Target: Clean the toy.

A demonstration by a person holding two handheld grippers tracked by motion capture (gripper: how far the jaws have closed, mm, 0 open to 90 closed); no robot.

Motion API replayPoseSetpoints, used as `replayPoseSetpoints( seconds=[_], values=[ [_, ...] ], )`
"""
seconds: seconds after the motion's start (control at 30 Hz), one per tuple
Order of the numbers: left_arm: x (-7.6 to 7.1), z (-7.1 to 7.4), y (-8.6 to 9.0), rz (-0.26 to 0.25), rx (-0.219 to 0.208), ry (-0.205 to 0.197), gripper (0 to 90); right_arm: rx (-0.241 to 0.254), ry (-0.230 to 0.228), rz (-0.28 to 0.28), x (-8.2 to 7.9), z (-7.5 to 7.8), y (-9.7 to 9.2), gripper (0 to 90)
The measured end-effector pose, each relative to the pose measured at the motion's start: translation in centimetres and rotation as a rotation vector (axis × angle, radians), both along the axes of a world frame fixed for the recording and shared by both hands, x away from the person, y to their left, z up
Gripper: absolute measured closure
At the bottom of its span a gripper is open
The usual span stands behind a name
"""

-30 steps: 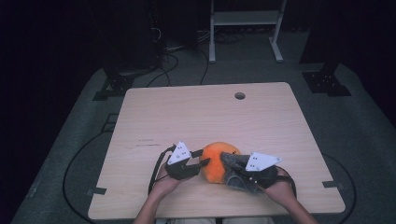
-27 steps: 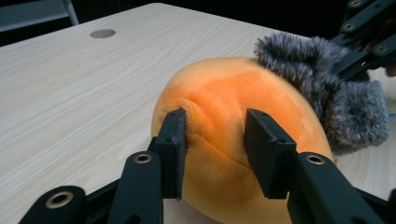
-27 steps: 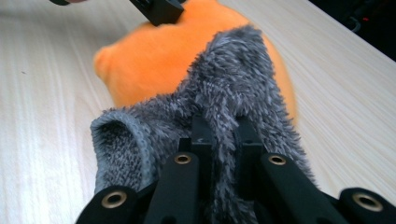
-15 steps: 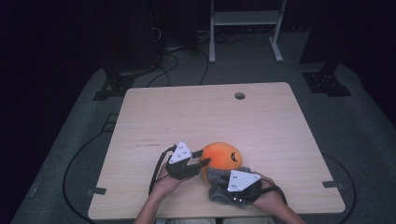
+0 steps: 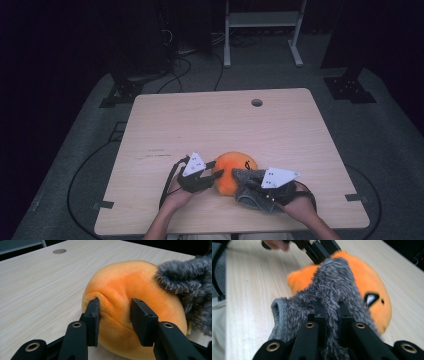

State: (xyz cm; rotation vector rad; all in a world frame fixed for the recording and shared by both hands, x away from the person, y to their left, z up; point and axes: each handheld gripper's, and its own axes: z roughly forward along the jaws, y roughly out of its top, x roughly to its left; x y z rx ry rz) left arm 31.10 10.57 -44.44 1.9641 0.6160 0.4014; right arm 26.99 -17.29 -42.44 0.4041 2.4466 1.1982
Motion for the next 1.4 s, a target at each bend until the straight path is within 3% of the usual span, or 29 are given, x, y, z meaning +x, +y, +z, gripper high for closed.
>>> replayPoseSetpoints(
  seconds=[0.17,0.3,0.37,0.5,0.53,0.63,0.7,0.77,0.83,0.87,0.97,1.13,1.2,1.3,1.4],
  values=[
    [0.0,0.0,0.0,-0.004,0.004,-0.009,59.2,-0.003,0.074,-0.040,0.8,-1.2,-1.8,81.5],
    [0.0,0.0,0.0,-0.008,0.006,-0.008,59.0,0.066,0.089,-0.075,1.5,-0.2,-3.0,81.5],
    [-0.1,0.0,0.0,-0.009,0.009,-0.008,59.0,0.110,0.102,-0.091,2.6,0.7,-2.9,81.4],
    [-0.1,0.2,0.3,-0.022,-0.003,0.006,56.7,0.103,0.172,-0.085,4.2,0.6,-2.4,81.5],
    [0.0,0.4,0.5,-0.033,-0.021,0.017,52.8,0.092,0.183,-0.074,4.2,0.4,-2.2,81.5],
    [0.2,1.0,0.7,-0.016,-0.079,0.067,25.1,0.068,0.183,-0.040,3.1,-0.1,-2.0,81.6],
    [0.3,1.0,0.4,-0.029,-0.103,0.102,19.7,0.055,0.184,-0.018,1.9,-0.6,-1.9,81.6],
    [0.2,0.8,-0.2,-0.048,-0.084,0.123,17.9,0.042,0.175,-0.003,1.1,-1.0,-1.9,81.7],
    [-0.1,0.7,-0.7,-0.082,-0.069,0.117,25.8,0.025,0.173,0.003,0.6,-1.2,-1.9,81.6],
    [-0.5,0.7,-1.1,-0.083,-0.032,0.076,33.1,0.019,0.176,0.004,0.4,-1.3,-2.1,81.6],
    [-1.0,0.8,-1.5,-0.090,0.008,0.040,42.7,0.030,0.183,0.005,0.5,-0.8,-2.9,81.6],
    [-1.2,0.6,-1.4,-0.111,0.013,0.029,45.7,0.125,0.168,-0.014,1.9,0.9,-3.6,81.6],
    [-1.3,0.6,-1.3,-0.124,0.028,0.019,46.3,0.160,0.190,-0.018,2.8,1.3,-3.5,81.6],
    [-1.4,0.5,-1.2,-0.125,0.044,0.015,46.7,0.168,0.243,-0.017,4.2,0.9,-3.1,81.5],
    [-1.4,0.5,-1.2,-0.132,0.047,0.009,46.8,0.165,0.265,-0.015,4.3,0.5,-3.3,81.6]
  ],
)
